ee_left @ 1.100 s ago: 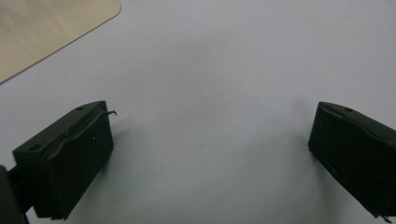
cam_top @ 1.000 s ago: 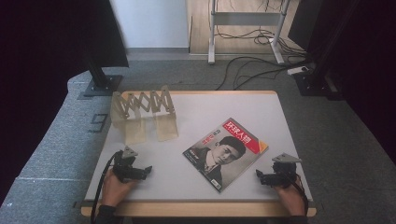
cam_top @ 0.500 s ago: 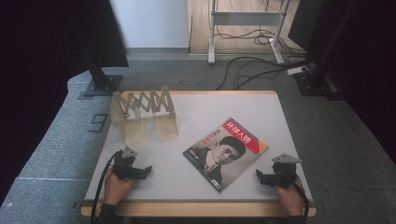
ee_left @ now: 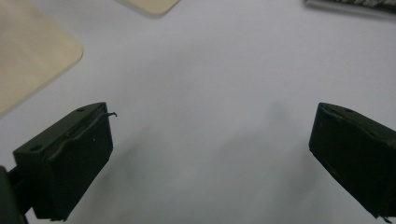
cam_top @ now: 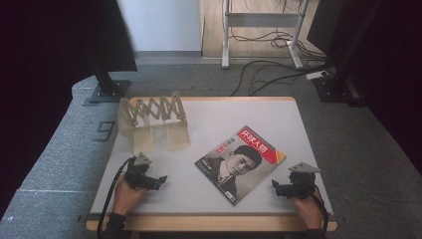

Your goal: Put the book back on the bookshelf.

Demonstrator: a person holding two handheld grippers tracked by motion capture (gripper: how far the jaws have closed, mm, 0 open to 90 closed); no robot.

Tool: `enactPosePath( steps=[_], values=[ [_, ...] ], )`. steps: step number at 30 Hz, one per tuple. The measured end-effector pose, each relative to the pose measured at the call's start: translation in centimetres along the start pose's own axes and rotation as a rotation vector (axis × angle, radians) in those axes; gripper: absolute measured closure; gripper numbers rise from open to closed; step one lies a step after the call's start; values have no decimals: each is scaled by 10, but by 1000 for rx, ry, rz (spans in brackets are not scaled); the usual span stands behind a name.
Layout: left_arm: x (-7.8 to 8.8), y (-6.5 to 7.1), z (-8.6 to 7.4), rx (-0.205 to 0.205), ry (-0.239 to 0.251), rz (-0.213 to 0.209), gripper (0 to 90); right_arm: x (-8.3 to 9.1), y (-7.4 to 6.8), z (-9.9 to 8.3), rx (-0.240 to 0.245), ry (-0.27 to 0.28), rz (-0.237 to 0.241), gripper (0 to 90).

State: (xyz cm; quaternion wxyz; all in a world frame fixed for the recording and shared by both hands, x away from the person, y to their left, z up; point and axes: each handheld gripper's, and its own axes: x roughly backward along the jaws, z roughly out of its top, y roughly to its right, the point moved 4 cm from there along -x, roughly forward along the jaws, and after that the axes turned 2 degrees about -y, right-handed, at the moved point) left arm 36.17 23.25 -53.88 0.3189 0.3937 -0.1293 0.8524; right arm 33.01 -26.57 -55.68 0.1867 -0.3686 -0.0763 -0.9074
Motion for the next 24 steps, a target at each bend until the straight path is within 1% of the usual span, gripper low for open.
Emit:
enactPosePath(
  steps=[3, 4, 5, 6, 7, 8, 10, 11, 14, 18, 22, 24],
  values=[
    [-3, 9, 16, -18, 20, -44, 0, 4, 0, 4, -6, 19, 10, 0],
    [-4, 12, 21, -30, 23, -53, 0, 5, 0, 5, -7, 23, 11, 0],
    [-4, 12, 21, -30, 23, -53, 0, 5, 0, 5, -7, 23, 11, 0],
    [-8, 18, 30, -54, 23, -72, 0, 6, 0, 8, 3, 33, 13, 0],
    [-8, 18, 30, -54, 23, -72, 0, 6, 0, 8, 3, 33, 13, 0],
    [-12, 23, 39, -73, 24, -88, 0, 7, -1, 11, 7, 44, 18, 0],
    [-17, 28, 47, -91, 24, -108, 0, 7, -3, 14, 11, 54, 27, 0],
    [-19, 30, 52, -99, 23, -117, 0, 8, -4, 16, 15, 55, 30, 0],
    [-27, 37, 64, -131, 15, -125, 0, 7, -7, 20, 22, 53, 39, 0],
    [-41, 46, 78, -164, 10, -159, 1, 2, -12, 24, 25, 41, 46, 0],
    [-56, 56, 87, -183, 6, -187, 2, -4, -14, 25, 20, 18, 53, 0],
    [-64, 61, 90, -202, 0, -195, 2, -7, -13, 25, 19, 11, 49, 0]
  ],
)
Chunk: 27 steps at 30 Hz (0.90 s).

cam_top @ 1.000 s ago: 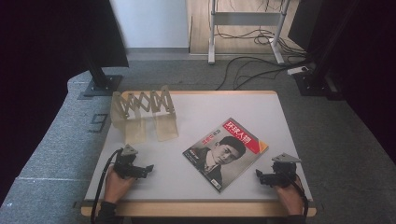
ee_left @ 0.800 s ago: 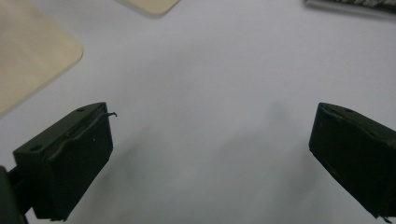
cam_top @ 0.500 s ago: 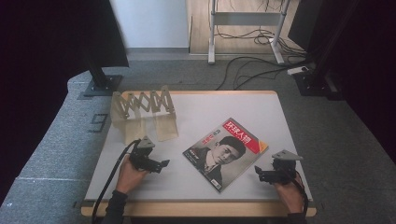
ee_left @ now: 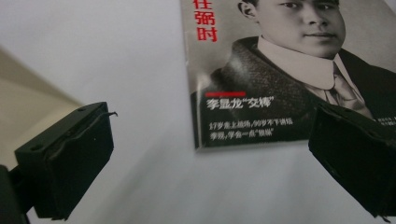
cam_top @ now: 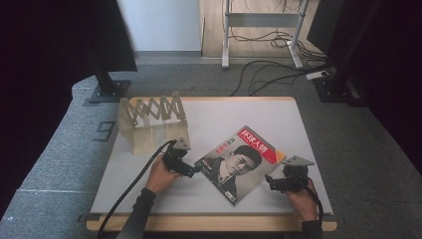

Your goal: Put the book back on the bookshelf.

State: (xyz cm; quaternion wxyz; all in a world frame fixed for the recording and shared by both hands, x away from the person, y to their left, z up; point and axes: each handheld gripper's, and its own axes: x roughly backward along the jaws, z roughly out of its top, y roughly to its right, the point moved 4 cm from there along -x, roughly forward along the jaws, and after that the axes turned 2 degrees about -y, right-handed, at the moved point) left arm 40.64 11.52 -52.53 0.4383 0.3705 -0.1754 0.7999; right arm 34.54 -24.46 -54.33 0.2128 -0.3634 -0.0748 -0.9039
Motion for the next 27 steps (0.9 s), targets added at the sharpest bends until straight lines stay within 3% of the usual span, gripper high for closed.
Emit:
enactPosePath(
  steps=[10, 14, 18, 27],
  values=[
    [-34, 7, 10, -25, -44, -49, 0, -11, 2, 3, -4, -5, -16, 0],
    [-43, 9, 8, -19, -50, -68, 0, -20, 2, 5, -21, 0, 3, 0],
    [-47, 12, 6, -42, -64, -51, 0, -28, 3, 4, -30, -21, 8, 0],
    [-48, 24, 6, -52, -61, -61, 0, -35, 1, 7, -26, -29, 29, 0]
  ],
)
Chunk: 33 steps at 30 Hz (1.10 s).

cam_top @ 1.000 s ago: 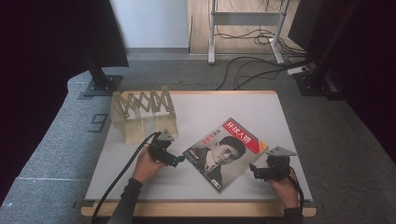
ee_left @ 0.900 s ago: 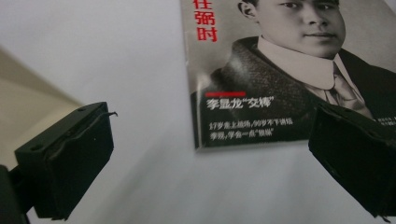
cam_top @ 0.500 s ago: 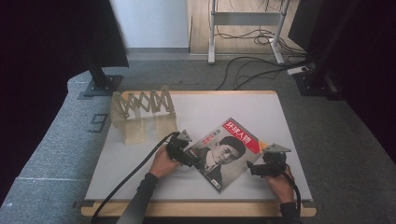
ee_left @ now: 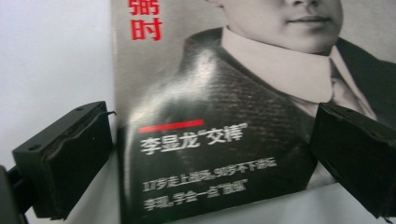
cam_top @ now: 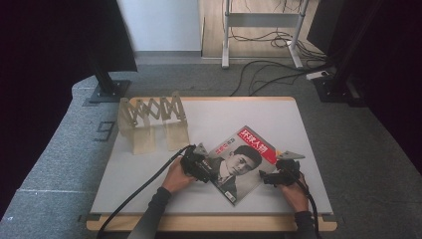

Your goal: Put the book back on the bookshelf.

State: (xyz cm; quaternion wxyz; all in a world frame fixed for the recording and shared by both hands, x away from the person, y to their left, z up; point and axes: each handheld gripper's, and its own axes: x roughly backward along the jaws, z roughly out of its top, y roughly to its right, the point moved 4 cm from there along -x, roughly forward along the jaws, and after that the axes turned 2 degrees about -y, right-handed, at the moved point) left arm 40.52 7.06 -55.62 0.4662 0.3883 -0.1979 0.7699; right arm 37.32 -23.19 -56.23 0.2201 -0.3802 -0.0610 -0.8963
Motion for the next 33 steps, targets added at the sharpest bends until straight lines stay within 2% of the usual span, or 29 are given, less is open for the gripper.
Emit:
enactPosePath(
  steps=[11, 18, 33],
  values=[
    [6, 13, -5, 13, -26, -18, 0, -9, 3, 9, 18, -5, -3, 0],
    [11, 23, -11, 32, -12, -45, 0, -15, 6, 16, 31, -9, 8, 0],
    [18, 45, -21, 35, 13, -87, 0, -34, 8, 36, 47, -21, 25, 0]
  ],
)
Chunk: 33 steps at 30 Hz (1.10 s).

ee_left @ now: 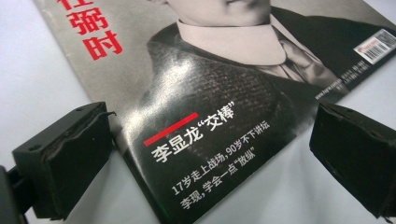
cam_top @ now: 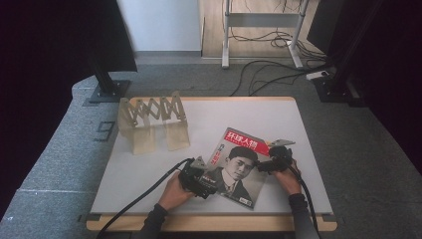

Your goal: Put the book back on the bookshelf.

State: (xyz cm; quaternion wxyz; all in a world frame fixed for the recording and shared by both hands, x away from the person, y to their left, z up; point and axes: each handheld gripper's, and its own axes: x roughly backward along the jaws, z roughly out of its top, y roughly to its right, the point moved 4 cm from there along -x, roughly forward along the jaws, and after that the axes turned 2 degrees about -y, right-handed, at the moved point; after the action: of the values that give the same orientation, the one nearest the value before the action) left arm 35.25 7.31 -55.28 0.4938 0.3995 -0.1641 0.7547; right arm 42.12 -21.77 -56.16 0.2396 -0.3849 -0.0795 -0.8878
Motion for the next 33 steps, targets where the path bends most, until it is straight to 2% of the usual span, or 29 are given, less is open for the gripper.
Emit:
enactPosePath(
  steps=[12, 14, 19, 22, 27, 30, 33],
  values=[
    [1, 22, -5, -27, 7, -26, 0, -16, 0, 21, 40, -20, -2, 0],
    [0, 29, -6, -36, 4, -33, 0, -19, 0, 23, 35, -23, 5, 0],
    [0, 41, -8, -50, 5, -72, 0, -27, -2, 34, 71, -37, 0, 0],
    [-1, 44, -8, -53, 9, -87, 0, -31, -3, 39, 74, -45, -3, 0],
    [-2, 40, -9, -48, 17, -84, 0, -35, -2, 42, 64, -50, 19, 0],
    [4, 31, -9, -52, 18, -32, 0, -32, -2, 42, 99, -53, 6, 3],
    [14, 16, -12, -26, 40, 6, 0, -24, -1, 43, 124, -48, -16, 4]
  ],
)
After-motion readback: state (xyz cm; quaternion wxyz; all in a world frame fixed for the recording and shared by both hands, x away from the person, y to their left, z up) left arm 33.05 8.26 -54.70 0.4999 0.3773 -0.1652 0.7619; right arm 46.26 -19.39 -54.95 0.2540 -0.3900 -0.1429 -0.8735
